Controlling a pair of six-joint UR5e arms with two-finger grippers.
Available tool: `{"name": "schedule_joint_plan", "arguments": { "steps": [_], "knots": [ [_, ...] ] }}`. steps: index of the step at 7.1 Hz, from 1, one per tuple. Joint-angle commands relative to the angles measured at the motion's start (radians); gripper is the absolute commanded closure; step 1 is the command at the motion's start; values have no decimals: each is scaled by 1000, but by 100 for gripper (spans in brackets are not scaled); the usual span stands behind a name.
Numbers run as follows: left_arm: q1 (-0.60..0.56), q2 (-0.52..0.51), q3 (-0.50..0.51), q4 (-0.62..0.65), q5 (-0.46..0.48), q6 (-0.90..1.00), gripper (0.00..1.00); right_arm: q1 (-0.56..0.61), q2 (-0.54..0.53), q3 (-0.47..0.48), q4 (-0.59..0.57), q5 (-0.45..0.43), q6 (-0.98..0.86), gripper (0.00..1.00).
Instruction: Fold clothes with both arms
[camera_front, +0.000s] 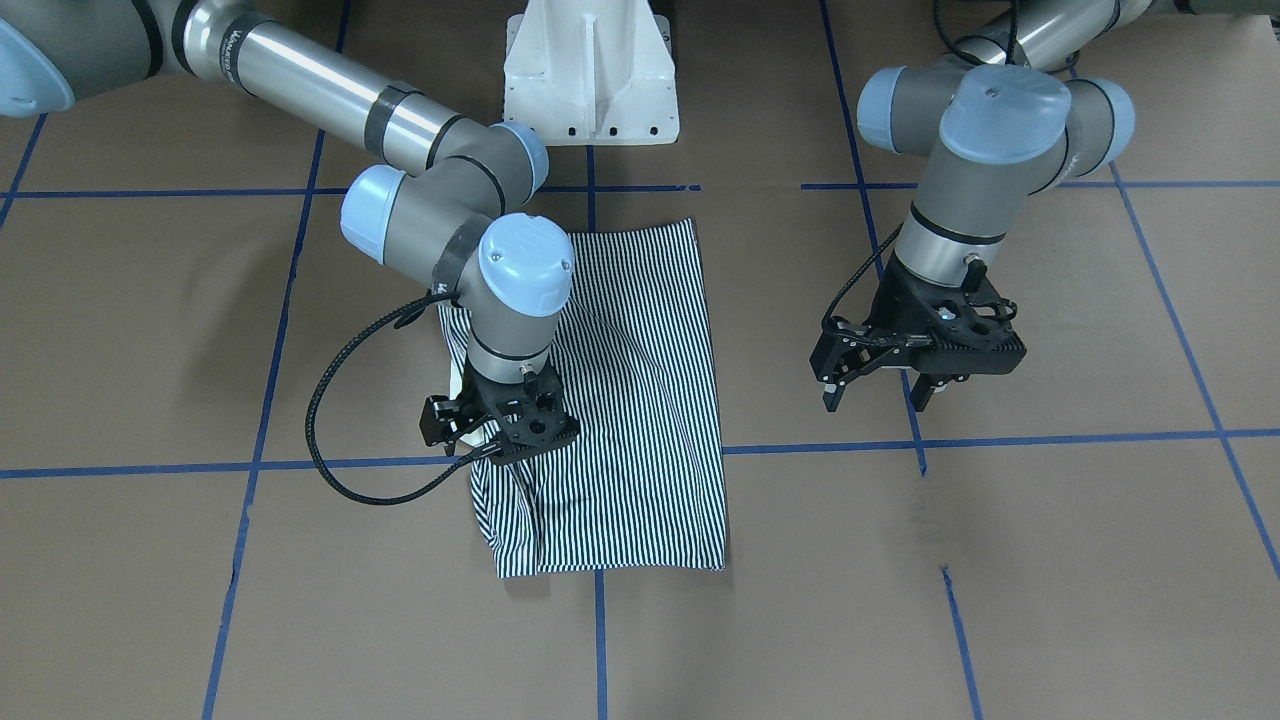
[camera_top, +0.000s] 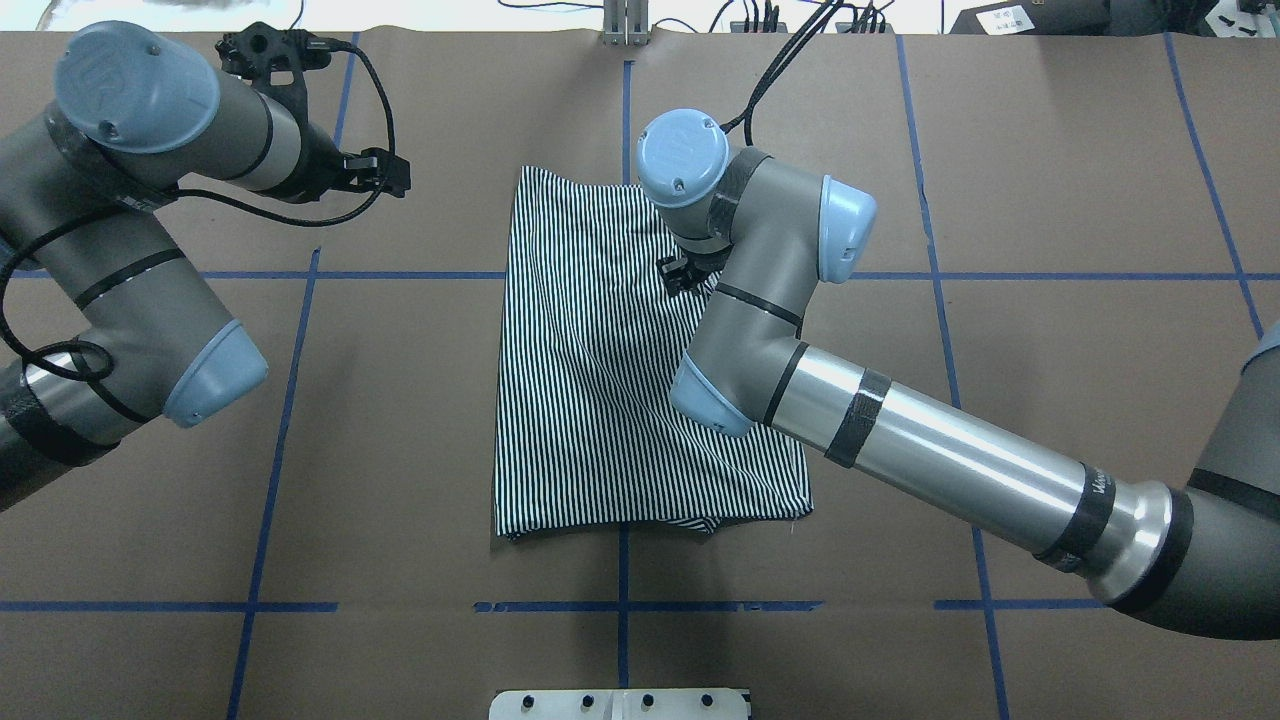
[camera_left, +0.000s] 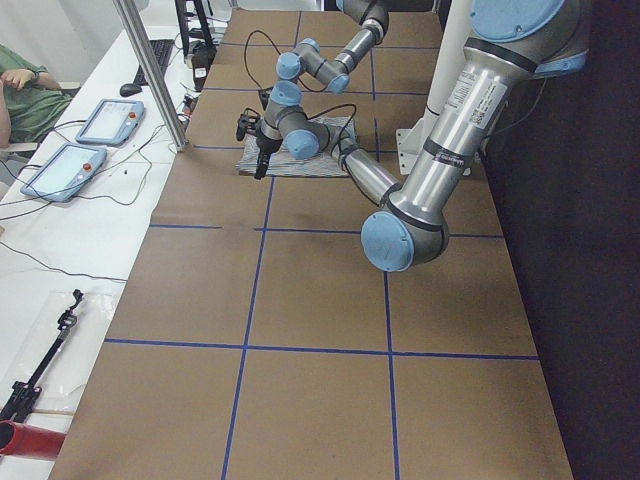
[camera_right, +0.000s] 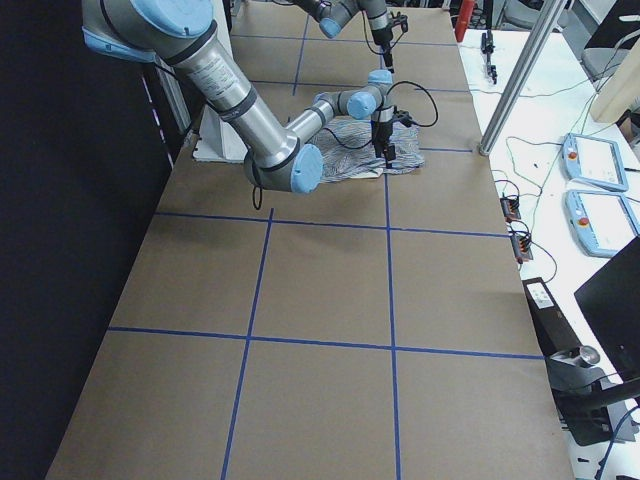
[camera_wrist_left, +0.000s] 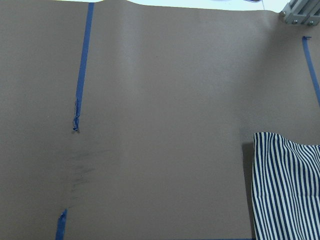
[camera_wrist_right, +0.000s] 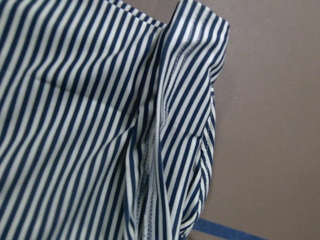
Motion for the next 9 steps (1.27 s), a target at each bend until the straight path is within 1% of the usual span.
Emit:
{"name": "schedule_joint_plan", "arguments": {
  "steps": [1, 7, 8, 9],
  "knots": [
    [0, 1, 1, -1, 0, 0, 0, 0, -1, -13, -1, 0, -5, 0],
    [5, -2, -2, -1, 0, -10, 0, 1, -10, -13, -2, 6, -5, 0],
    [5, -3, -5, -1, 0, -10, 0, 18, -16, -11, -2, 5, -11, 0],
    [5, -3, -7, 0, 0, -12, 0, 30, -48, -4, 2, 0, -45, 0]
  ]
}}
